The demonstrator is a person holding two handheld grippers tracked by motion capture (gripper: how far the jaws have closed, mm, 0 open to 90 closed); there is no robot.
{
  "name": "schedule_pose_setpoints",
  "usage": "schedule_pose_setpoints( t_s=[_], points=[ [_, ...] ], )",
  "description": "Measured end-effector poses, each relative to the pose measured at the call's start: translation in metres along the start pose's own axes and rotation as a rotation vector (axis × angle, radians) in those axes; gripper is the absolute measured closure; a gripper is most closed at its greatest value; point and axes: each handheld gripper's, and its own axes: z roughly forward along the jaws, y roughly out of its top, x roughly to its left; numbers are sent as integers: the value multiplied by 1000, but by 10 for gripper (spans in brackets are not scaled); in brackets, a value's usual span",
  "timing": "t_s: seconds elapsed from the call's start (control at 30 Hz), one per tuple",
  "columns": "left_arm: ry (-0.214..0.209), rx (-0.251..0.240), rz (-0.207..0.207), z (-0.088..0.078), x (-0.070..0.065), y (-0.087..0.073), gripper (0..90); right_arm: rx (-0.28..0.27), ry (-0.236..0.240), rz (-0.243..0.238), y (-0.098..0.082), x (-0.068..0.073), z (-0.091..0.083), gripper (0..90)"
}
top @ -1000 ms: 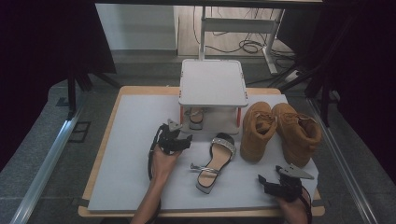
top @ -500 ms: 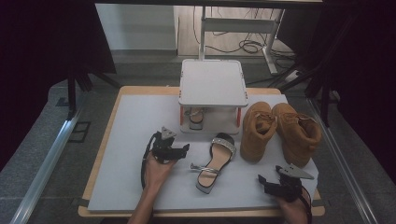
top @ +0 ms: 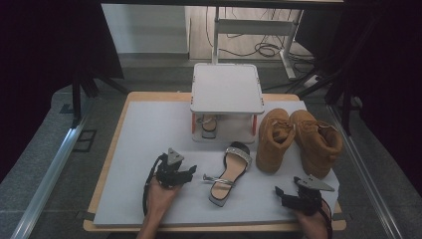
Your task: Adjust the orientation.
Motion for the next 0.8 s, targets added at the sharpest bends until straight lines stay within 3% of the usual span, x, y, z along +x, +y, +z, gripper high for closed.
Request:
schedule_pose_setpoints(
  t_s=[0.4, 0.8],
  points=[
    [-34, -5, -1, -22, -12, -26, 364, 0, 0, 0, 0, 0, 0, 159],
    [-97, -6, 34, -34, -39, -42, 339, 0, -1, -1, 0, 0, 0, 159]
  ],
)
